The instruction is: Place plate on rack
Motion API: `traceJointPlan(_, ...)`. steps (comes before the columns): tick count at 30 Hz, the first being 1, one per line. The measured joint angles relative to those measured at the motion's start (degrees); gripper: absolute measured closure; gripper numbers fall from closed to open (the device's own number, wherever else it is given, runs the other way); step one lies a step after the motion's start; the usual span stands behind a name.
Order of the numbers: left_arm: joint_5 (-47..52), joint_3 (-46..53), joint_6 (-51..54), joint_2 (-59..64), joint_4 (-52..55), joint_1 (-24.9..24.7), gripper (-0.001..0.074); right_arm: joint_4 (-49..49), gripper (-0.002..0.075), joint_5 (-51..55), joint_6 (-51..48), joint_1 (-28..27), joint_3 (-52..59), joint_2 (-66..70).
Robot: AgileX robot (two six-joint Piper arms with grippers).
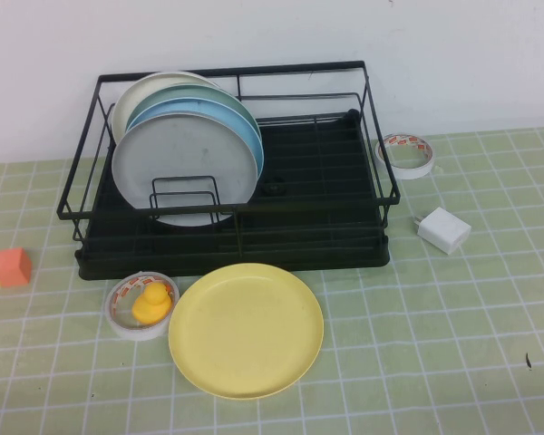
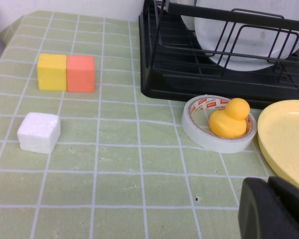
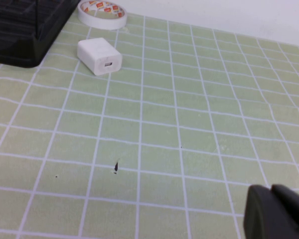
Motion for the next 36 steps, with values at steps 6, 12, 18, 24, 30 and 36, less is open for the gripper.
traceJointPlan(6,0.0,0.0,0.0,0.0,0.0,0.0,0.0736,0.0,0.0728,0.0,0.0,0.0,0.0,0.0)
traceJointPlan(12,0.0,0.0,0.0,0.0,0.0,0.0,0.0736,0.0,0.0728,0.0,0.0,0.0,0.0,0.0)
traceJointPlan(18,-4.6,0.2,0.0,0.0,0.2,0.0,0.0736,-0.2,0.0728,-1.9,0.0,0.0,0.2,0.0)
traceJointPlan(24,-24.4,0.2,0.0,0.0,0.2,0.0,0.0736,-0.4,0.0728,-15.9,0.0,0.0,0.7,0.0)
traceJointPlan(30,-43.4,0.2,0.0,0.0,0.2,0.0,0.0736,-0.4,0.0728,-34.7,0.0,0.0,0.7,0.0)
traceJointPlan(36,-52.4,0.2,0.0,0.0,0.2,0.0,0.0736,-0.4,0.0728,-41.7,0.0,0.0,0.7,0.0)
